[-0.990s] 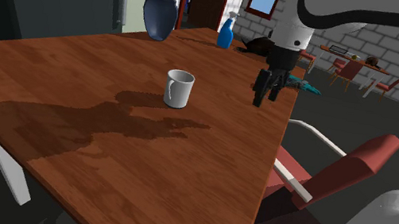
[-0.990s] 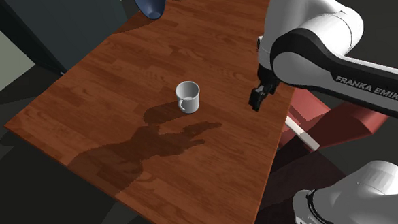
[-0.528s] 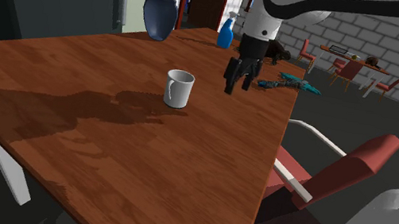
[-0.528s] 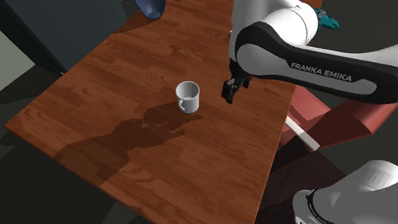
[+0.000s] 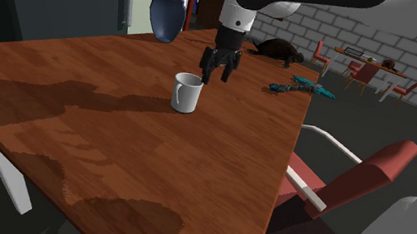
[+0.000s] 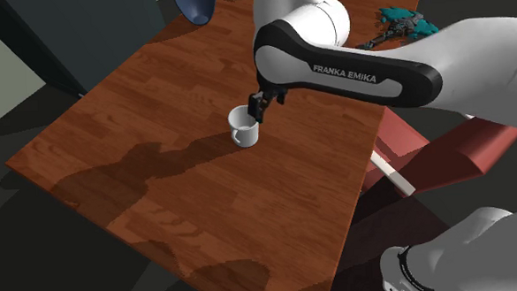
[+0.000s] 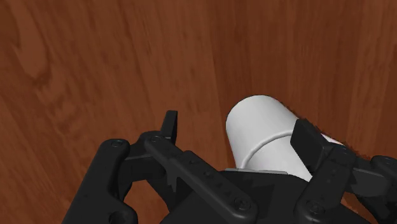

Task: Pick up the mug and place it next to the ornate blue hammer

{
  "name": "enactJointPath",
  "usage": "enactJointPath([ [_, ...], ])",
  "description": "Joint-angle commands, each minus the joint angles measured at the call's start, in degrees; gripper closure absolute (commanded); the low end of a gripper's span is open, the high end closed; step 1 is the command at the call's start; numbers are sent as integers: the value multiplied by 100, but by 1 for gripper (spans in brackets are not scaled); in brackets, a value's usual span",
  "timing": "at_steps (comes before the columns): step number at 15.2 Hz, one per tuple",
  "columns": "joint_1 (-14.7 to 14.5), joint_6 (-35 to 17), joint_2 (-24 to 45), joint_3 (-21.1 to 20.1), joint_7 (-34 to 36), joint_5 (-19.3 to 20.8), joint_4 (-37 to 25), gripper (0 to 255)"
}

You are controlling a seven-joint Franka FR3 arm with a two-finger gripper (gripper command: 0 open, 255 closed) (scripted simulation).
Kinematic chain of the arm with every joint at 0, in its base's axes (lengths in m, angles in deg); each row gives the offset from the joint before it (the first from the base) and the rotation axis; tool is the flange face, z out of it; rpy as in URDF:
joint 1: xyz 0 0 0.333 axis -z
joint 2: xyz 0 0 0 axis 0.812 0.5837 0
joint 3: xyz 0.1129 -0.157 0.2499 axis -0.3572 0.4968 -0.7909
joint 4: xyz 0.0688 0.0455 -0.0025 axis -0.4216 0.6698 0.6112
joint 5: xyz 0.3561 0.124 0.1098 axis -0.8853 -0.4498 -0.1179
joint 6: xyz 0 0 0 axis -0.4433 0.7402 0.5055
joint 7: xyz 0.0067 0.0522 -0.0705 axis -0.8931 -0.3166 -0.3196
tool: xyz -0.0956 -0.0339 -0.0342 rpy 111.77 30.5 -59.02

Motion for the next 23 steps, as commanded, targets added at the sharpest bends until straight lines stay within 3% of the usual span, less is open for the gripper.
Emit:
enactJointPath([
  [1,-50,31,409,-44,61,15,-520,0],
  [3,-102,65,777,-79,116,38,-990,0],
  [11,-117,-514,787,-87,110,34,-422,0],
  [18,-117,-513,789,-87,110,34,-424,0],
  [19,-117,-513,789,-87,110,34,-424,255],
  [23,-117,-513,789,-87,110,34,-424,255],
])
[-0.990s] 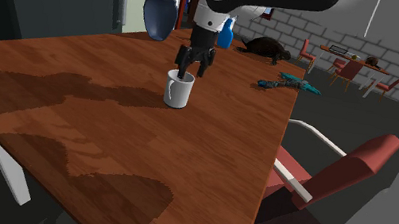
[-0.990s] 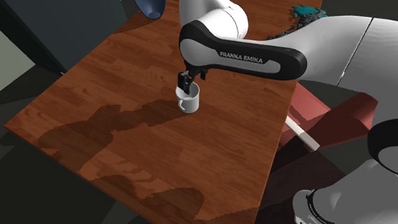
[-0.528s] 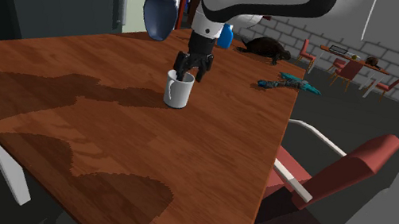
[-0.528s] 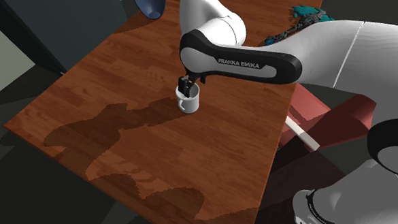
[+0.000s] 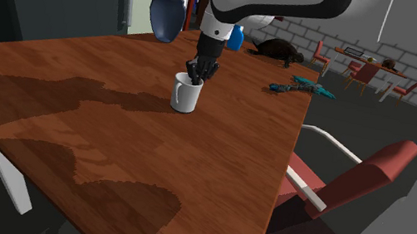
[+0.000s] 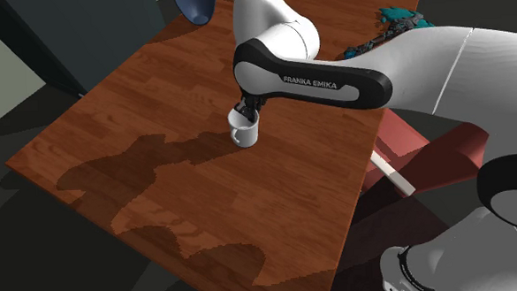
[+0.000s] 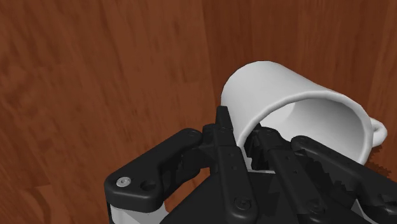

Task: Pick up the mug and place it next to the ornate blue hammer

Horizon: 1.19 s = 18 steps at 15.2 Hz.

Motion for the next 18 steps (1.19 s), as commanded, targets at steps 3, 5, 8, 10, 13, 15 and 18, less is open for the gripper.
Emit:
enactJointPath([
  [3,1,1,1,1,0,1,-1,255],
  [5,1,-1,0,1,0,1,1,255],
  [8,0,225,-14,0,12,2,-212,255],
  [10,0,379,-13,-1,21,4,-366,255],
  [13,-2,612,-5,-2,35,7,-608,255],
  [15,-3,771,8,-2,45,10,-780,255],
  [18,-6,1013,39,-4,61,16,-1054,255],
])
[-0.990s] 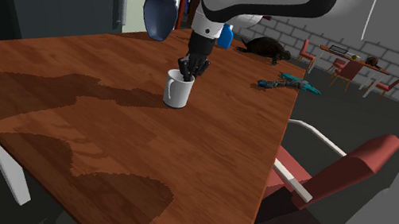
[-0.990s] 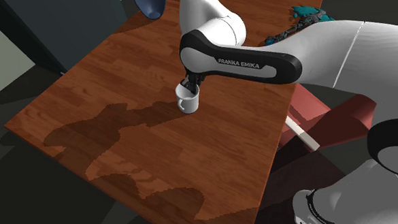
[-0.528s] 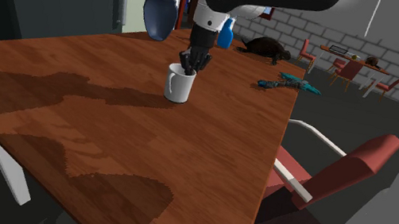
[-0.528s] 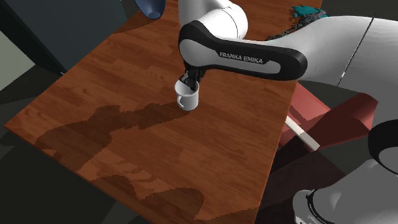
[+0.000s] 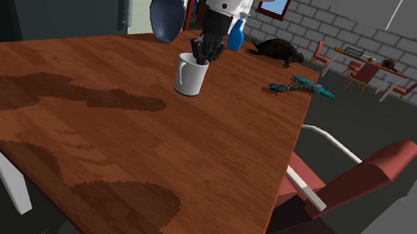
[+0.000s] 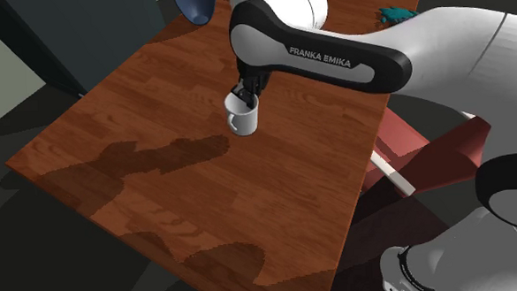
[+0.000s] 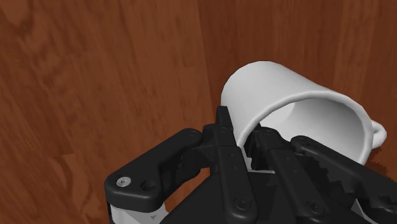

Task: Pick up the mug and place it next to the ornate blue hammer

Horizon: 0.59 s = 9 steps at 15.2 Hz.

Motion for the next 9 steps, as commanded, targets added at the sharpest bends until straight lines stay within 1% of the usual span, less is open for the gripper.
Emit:
enactJointPath([
  [1,-1,162,23,0,9,3,-185,255],
  [9,-19,855,202,-7,60,28,-1058,255],
])
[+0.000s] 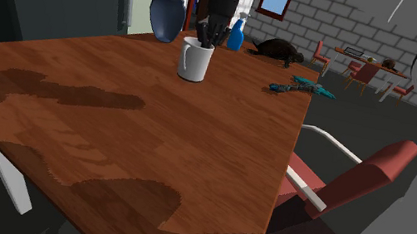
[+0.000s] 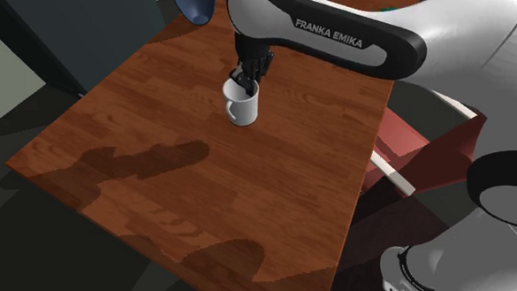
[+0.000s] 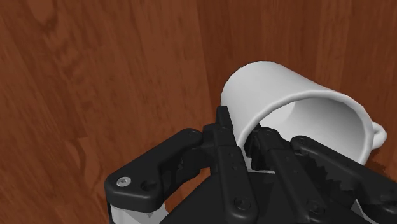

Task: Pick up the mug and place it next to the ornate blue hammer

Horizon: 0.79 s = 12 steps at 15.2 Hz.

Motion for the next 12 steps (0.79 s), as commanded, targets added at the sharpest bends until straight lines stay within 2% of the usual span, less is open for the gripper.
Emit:
enactJointPath([
  [1,-14,187,77,-7,26,10,-264,255],
  [11,-75,1210,579,-21,110,72,-1789,255],
  [12,24,1148,506,21,-23,50,-1646,255],
])
